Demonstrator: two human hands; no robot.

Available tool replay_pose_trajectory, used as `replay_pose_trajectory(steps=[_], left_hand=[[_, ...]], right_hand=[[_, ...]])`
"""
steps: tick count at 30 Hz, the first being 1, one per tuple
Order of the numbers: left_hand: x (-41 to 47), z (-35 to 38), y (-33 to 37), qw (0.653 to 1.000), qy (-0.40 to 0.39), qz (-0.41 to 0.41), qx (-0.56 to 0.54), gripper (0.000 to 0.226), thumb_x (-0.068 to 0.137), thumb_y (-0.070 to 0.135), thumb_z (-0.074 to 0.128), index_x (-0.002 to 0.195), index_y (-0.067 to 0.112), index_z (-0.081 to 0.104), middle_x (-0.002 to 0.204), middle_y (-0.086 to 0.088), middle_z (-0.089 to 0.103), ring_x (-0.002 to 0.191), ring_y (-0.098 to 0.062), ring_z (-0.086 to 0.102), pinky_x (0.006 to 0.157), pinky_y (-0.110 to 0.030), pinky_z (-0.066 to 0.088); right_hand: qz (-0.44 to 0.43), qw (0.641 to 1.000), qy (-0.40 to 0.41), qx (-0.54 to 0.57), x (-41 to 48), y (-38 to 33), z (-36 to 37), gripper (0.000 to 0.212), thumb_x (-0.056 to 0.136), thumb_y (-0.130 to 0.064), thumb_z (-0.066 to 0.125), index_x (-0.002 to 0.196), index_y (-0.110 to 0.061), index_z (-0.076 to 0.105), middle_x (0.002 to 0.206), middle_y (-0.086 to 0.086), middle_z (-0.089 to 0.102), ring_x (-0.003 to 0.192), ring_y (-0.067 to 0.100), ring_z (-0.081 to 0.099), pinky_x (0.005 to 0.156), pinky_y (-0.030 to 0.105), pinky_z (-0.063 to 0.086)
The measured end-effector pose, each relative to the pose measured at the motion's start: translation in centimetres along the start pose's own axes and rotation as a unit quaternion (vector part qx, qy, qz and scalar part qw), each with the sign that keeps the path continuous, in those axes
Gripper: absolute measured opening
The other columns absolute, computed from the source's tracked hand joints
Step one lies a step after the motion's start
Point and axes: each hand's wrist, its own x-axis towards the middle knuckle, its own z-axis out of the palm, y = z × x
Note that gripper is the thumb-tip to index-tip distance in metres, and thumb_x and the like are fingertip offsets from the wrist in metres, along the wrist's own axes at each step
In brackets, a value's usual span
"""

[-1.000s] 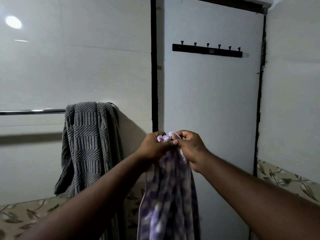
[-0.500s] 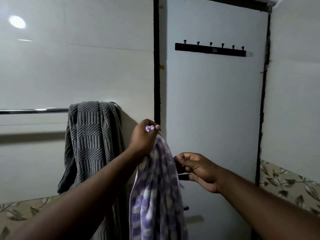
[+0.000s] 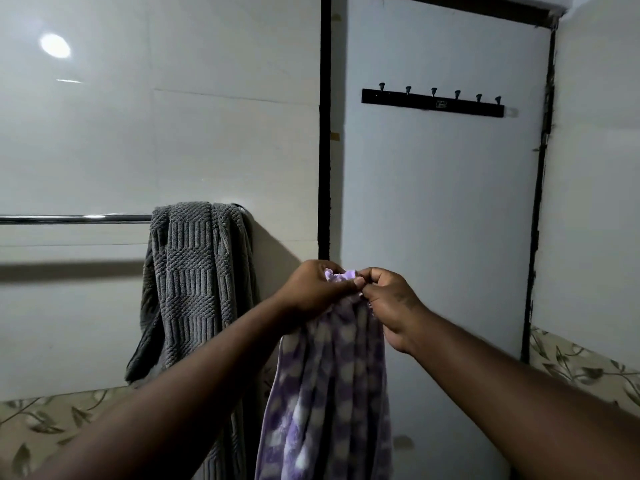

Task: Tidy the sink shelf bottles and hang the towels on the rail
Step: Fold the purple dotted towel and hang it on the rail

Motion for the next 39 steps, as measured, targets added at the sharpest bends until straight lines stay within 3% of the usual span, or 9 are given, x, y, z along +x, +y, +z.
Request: replay_pose_trajectory(steps=[3, 6, 11, 18, 24, 29, 32, 37, 39], left_hand=[[0.1, -0.5, 0.5, 1.0, 0.004, -0.009, 0.008, 0.034, 0.089, 0.026, 0.078, 0.063, 0.017, 0.057, 0.052, 0.01, 0.049, 0.047, -0.004, 0.04, 0.047, -0.016, 0.034], [0.3, -0.6, 0.8, 0.999, 0.053, -0.009, -0.003, 0.023, 0.094, 0.018, 0.068, 0.073, 0.012, 0.062, 0.064, 0.003, 0.054, 0.061, -0.01, 0.047, 0.059, -0.024, 0.039], [1.1, -2.1, -0.1, 0.975, 0.206, -0.02, -0.086, 0.028, 0.092, 0.022, 0.071, 0.068, 0.014, 0.059, 0.059, 0.0, 0.056, 0.057, -0.013, 0.049, 0.059, -0.026, 0.041], [-0.3, -0.3, -0.6, 0.996, -0.014, -0.018, -0.092, 0.031, 0.071, 0.023, 0.093, 0.074, 0.016, 0.063, 0.068, 0.002, 0.058, 0.065, -0.011, 0.051, 0.061, -0.024, 0.043], [0.0, 1.0, -0.4, 0.99, 0.107, 0.011, -0.095, 0.029, 0.08, 0.001, 0.075, 0.067, 0.017, 0.055, 0.054, 0.012, 0.053, 0.052, -0.004, 0.046, 0.05, -0.018, 0.04], [0.5, -0.5, -0.7, 0.979, 0.193, 0.01, -0.067, 0.026, 0.077, 0.003, 0.069, 0.066, 0.02, 0.053, 0.05, 0.015, 0.051, 0.047, -0.003, 0.045, 0.048, -0.021, 0.04], [0.6, -0.9, -1.0, 0.974, 0.222, -0.004, -0.048, 0.022, 0.08, 0.017, 0.076, 0.078, 0.019, 0.054, 0.057, 0.011, 0.056, 0.049, -0.005, 0.047, 0.051, -0.024, 0.042], [0.1, -1.0, -0.8, 0.998, 0.051, 0.01, 0.047, 0.045, 0.069, 0.043, 0.091, 0.106, 0.026, 0.071, 0.093, 0.007, 0.074, 0.078, -0.005, 0.066, 0.075, -0.021, 0.053], [-0.1, -0.4, -0.6, 0.997, -0.014, 0.024, 0.069, 0.037, 0.069, 0.039, 0.092, 0.099, 0.024, 0.076, 0.088, 0.012, 0.075, 0.075, -0.003, 0.064, 0.074, -0.021, 0.052]], right_hand=[[-0.013, 0.999, 0.014, 0.028, 0.3, -0.1, -0.7, 0.03, 0.09, -0.026, 0.076, 0.098, -0.003, 0.06, 0.113, 0.02, 0.075, 0.111, 0.035, 0.07, 0.103, 0.053, 0.052], [0.006, 0.996, -0.06, 0.058, 0.0, 0.1, -1.4, 0.018, 0.092, -0.026, 0.072, 0.097, -0.012, 0.061, 0.1, 0.012, 0.076, 0.085, 0.021, 0.071, 0.082, 0.041, 0.06], [0.035, 0.991, -0.081, -0.102, -1.7, 3.1, -2.2, 0.014, 0.097, -0.021, 0.067, 0.098, -0.007, 0.07, 0.088, 0.007, 0.078, 0.072, 0.015, 0.07, 0.066, 0.029, 0.059], [0.008, 0.999, 0.006, 0.036, -0.7, 0.2, -0.9, 0.012, 0.099, -0.017, 0.064, 0.089, -0.01, 0.068, 0.074, 0.006, 0.075, 0.056, 0.011, 0.068, 0.05, 0.021, 0.054], [-0.041, 0.998, 0.015, 0.042, -0.3, -1.4, -0.4, 0.023, 0.091, -0.019, 0.075, 0.103, -0.003, 0.063, 0.094, 0.015, 0.076, 0.079, 0.02, 0.071, 0.075, 0.035, 0.06], [-0.016, 0.989, -0.018, -0.144, -1.7, 2.2, -1.0, 0.008, 0.091, -0.017, 0.073, 0.096, -0.012, 0.07, 0.095, 0.012, 0.077, 0.082, 0.021, 0.07, 0.078, 0.043, 0.061], [-0.003, 0.992, 0.011, -0.129, -2.1, 3.3, -1.7, 0.014, 0.091, -0.028, 0.074, 0.089, -0.014, 0.073, 0.088, 0.009, 0.078, 0.077, 0.019, 0.069, 0.071, 0.037, 0.059], [-0.064, 0.993, 0.077, -0.064, -1.0, 1.3, -1.3, 0.014, 0.089, -0.015, 0.076, 0.087, -0.001, 0.072, 0.079, 0.01, 0.073, 0.073, 0.019, 0.064, 0.067, 0.031, 0.054], [-0.09, 0.992, 0.071, -0.055, -0.4, 0.0, -1.0, 0.012, 0.086, -0.01, 0.078, 0.087, -0.001, 0.071, 0.077, 0.009, 0.072, 0.069, 0.018, 0.066, 0.067, 0.033, 0.057]])
